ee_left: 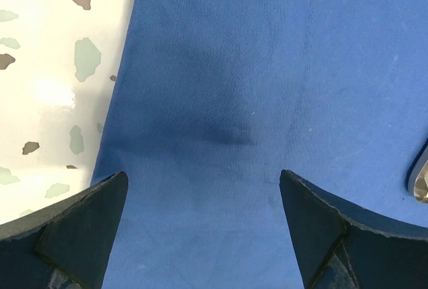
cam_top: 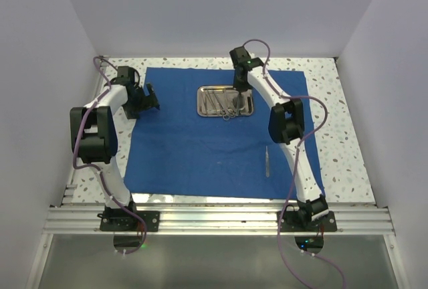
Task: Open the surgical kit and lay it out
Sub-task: Pick up the medical item from the container, then place the medical item in the surgical kit.
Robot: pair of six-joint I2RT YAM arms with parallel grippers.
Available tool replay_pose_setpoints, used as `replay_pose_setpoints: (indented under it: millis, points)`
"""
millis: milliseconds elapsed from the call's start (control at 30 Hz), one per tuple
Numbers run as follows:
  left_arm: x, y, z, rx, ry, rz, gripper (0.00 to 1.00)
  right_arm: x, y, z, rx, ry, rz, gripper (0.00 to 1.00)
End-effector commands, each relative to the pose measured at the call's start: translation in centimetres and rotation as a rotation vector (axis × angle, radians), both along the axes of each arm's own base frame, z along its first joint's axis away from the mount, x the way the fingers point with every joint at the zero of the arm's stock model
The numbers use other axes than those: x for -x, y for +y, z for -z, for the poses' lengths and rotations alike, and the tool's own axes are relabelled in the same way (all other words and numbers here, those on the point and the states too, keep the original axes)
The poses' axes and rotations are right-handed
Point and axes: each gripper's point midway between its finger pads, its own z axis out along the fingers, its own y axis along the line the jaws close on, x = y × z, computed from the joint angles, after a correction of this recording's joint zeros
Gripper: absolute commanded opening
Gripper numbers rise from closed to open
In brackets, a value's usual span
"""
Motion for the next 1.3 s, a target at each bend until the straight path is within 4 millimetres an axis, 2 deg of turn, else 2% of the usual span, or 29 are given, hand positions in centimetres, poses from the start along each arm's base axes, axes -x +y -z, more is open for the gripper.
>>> replay_pose_setpoints:
  millis: [0,67,100,267,367,400,433,467,500,533,567,600,633,667,700,733,767,800,900,1100,1133,1167,1200,1267]
  points:
    - [-1.1,0.4,-1.5,-0.012,-0.060,0.013,1.00,-0.7,0.8,-8.6,-0.099,-0.142,-0.002,0.00]
    - [-1.1,0.4,-1.7,-0.015,-0.065,0.011,1.00,-0.5,0.8,-9.6,-0.107,-0.156,-0.002,0.00]
    - [-1.1,0.5,-1.8,-0.018,-0.065,0.010,1.00,-0.5,0.6,-11.0,-0.117,-0.178,-0.001,0.00]
    - [-1.1,0.4,-2.4,-0.020,-0.077,0.011,1.00,0.5,0.1,-12.5,-0.121,-0.188,0.000,0.00]
    - [-1.1,0.4,-2.7,-0.018,-0.080,0.011,1.00,1.9,-0.6,-13.4,-0.109,-0.174,-0.006,0.00]
    - [-1.1,0.4,-2.7,-0.019,-0.083,0.011,1.00,3.1,-1.0,-12.1,-0.091,-0.133,-0.009,0.00]
    - [-1.2,0.4,-2.8,-0.019,-0.086,0.011,1.00,4.0,-1.4,-13.7,-0.094,-0.151,-0.012,0.00]
    - [-1.1,0.4,-2.9,-0.019,-0.086,0.011,1.00,5.8,-2.1,-11.6,-0.064,-0.095,-0.020,0.00]
    - [-1.0,0.4,-2.9,-0.020,-0.086,0.011,1.00,6.9,-2.7,-11.1,-0.056,-0.077,-0.022,0.00]
    - [-1.0,0.4,-2.9,-0.019,-0.086,0.011,1.00,8.2,-3.4,-13.5,-0.067,-0.120,-0.024,0.00]
    - [-1.0,0.5,-2.9,-0.022,-0.087,0.010,1.00,9.3,-3.8,-13.2,-0.057,-0.115,-0.033,0.00]
    - [-1.0,0.5,-2.8,-0.023,-0.087,0.009,1.00,11.5,-4.7,-10.4,-0.029,-0.055,-0.039,0.00]
    - [-1.0,0.5,-3.0,-0.022,-0.090,0.008,1.00,12.7,-5.2,-10.4,-0.025,-0.053,-0.049,0.00]
    - [-1.0,0.5,-3.0,-0.023,-0.092,0.008,1.00,14.0,-5.6,-11.8,-0.027,-0.079,-0.075,0.00]
    - [-1.1,0.5,-3.0,-0.025,-0.093,0.006,1.00,16.1,-6.3,-9.8,-0.005,-0.034,-0.084,0.00]
    - [-1.2,0.5,-2.9,-0.025,-0.091,0.005,1.00,17.0,-6.7,-9.3,-0.003,-0.027,-0.090,0.00]
    - [-1.2,0.6,-2.9,-0.026,-0.090,0.004,1.00,18.0,-6.9,-10.1,-0.018,-0.051,-0.102,0.00]
    - [-1.4,0.6,-2.9,-0.029,-0.089,0.001,1.00,19.4,-7.3,-8.2,-0.016,-0.020,-0.106,0.00]
    - [-1.7,0.5,-3.0,-0.021,-0.083,0.000,1.00,21.3,-7.3,-6.6,-0.057,0.001,-0.099,0.00]
    - [-2.1,-0.3,-3.8,-0.015,-0.082,0.019,1.00,23.5,-6.5,-4.2,-0.099,0.073,-0.104,0.00]
    - [-2.1,-0.4,-3.9,-0.016,-0.084,0.024,1.00,23.8,-6.7,-3.9,-0.091,0.085,-0.103,0.02]
    - [-2.0,-0.6,-3.9,-0.017,-0.082,0.028,1.00,24.2,-7.0,-3.7,-0.078,0.101,-0.102,0.40]
    - [-2.0,-0.6,-4.1,-0.022,-0.088,0.026,1.00,24.4,-7.3,-3.9,-0.067,0.101,-0.098,0.55]
    - [-1.8,-0.6,-4.2,-0.024,-0.089,0.025,1.00,24.2,-8.0,-4.6,-0.036,0.085,-0.088,0.74]
